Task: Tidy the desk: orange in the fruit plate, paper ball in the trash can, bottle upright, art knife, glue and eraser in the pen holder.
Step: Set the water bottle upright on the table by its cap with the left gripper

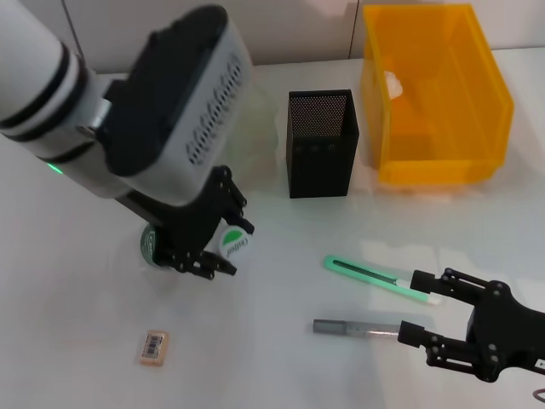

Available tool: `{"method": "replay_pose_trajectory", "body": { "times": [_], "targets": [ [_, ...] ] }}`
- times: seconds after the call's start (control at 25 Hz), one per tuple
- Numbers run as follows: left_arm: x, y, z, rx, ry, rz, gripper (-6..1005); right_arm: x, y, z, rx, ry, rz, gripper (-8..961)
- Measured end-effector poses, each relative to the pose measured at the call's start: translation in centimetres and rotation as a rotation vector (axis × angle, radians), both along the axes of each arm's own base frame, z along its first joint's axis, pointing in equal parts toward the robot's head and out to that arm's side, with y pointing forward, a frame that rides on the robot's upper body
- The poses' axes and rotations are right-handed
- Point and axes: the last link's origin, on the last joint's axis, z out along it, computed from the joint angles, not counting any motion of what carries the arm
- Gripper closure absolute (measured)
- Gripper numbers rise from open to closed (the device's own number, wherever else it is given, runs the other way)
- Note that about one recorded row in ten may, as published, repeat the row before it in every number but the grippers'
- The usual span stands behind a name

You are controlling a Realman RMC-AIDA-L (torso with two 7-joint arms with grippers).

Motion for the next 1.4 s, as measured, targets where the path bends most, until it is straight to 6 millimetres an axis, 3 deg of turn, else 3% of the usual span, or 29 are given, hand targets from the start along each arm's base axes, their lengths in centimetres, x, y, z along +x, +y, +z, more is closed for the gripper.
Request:
{"method": "replay_pose_trajectory", "body": {
  "times": [0.56, 1.4],
  "targets": [
    [-0.5, 1.5, 2.7, 0.122, -0.090, 0.104, 551, -0.4, 0.7, 0.0, -0.012, 0.006, 0.013, 195],
    [0.3, 2.2, 3.5, 0.165, -0.090, 0.138, 535, -0.5, 0.7, 0.0, -0.021, 0.008, 0.008, 195]
  ]
}}
